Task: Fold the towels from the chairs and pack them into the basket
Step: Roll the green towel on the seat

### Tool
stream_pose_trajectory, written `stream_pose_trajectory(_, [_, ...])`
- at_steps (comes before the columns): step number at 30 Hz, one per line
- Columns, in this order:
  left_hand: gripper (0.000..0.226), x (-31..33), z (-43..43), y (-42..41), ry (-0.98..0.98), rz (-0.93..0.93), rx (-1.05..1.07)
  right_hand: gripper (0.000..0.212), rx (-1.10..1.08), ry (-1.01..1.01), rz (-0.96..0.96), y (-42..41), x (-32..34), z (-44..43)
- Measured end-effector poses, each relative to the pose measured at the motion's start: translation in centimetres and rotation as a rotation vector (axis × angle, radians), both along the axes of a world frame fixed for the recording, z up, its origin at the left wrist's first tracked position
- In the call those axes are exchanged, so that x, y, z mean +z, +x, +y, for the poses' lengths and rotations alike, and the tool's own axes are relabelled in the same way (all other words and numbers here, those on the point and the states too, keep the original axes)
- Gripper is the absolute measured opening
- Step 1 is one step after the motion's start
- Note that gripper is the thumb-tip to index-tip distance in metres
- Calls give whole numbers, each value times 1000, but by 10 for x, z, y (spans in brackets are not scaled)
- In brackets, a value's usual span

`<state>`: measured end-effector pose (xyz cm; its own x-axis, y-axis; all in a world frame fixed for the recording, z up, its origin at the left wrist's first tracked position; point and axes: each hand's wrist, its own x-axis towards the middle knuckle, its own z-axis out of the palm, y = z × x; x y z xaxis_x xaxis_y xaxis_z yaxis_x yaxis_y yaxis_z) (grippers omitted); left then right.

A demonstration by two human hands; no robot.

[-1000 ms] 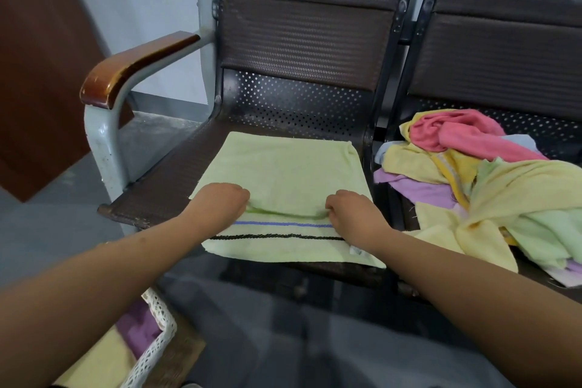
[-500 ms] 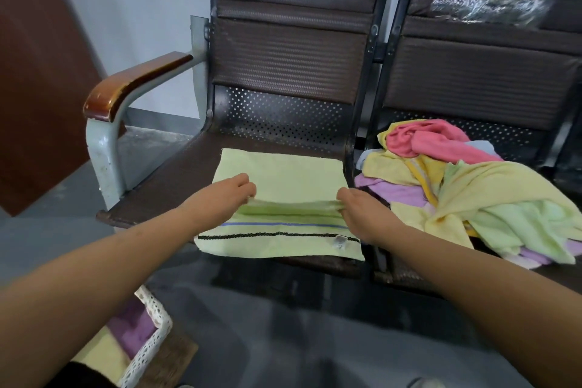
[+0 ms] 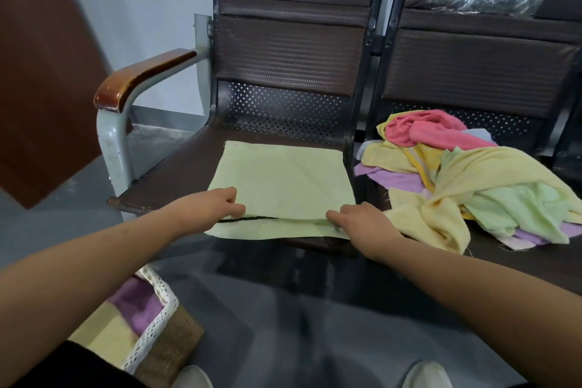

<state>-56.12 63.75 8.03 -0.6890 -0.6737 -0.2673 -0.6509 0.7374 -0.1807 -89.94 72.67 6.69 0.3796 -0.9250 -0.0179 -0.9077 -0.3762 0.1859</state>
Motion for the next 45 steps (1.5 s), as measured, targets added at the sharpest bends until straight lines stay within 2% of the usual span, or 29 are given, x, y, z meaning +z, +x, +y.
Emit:
stream_pose_trajectory(3, [47,-7,3,2,-38,39,-29,28,-25,56,8,-3,-5,0])
stream_pose_trajectory(5, [36,-16,4,2,-76,129,-59,25,-30,15,-41,-4,-12,0])
stream_pose_trajectory(7, [15,-20,8,-3,-145,210,-96,46,-39,-5,-58,-4,-18,1])
stream_pose_trajectory(8, [18,-21,11,-6,-150,222,-92,52,-46,2,-56,-3,-20,2])
stream_pose_trajectory(9, [33,-23,14,-9,-139,204,-64,52,-55,14,-50,-2,-21,4])
stream_pose_trajectory(11, [56,-26,19,-14,-155,99,4,47,-67,11,-76,1,-23,3])
stream_pose_trajectory(12, [60,-27,24,-17,-184,58,-1,43,-73,-3,-116,1,-24,2])
stream_pose_trajectory(14, [53,-33,30,-22,-234,12,0,31,-62,-21,-162,1,-25,0])
stream_pose_trajectory(18, [35,-41,30,-27,-305,79,-16,3,-29,-27,-124,-1,-26,-3])
stream_pose_trajectory(22, [28,-35,25,-20,-284,101,-100,16,-154,15,-279,4,-22,-6])
stream_pose_trajectory(25, [23,-27,22,-11,-254,148,-112,14,-282,60,-435,1,-19,-13])
stream_pose_trajectory(28, [24,-22,19,-8,-203,211,-74,14,-308,75,-500,-1,-11,-16])
stream_pose_trajectory(31, [8,-22,14,-8,-133,230,28,13,-313,80,-527,2,-3,-17])
stream_pose_trajectory(37, [16,-14,3,-15,-38,403,304,11,-389,78,-633,7,3,-19])
stream_pose_trajectory(42, [20,3,3,-14,114,478,237,12,-509,23,-868,1,9,-29])
stream_pose_trajectory(45, [25,8,1,-6,145,431,199,13,-526,20,-963,-2,14,-32])
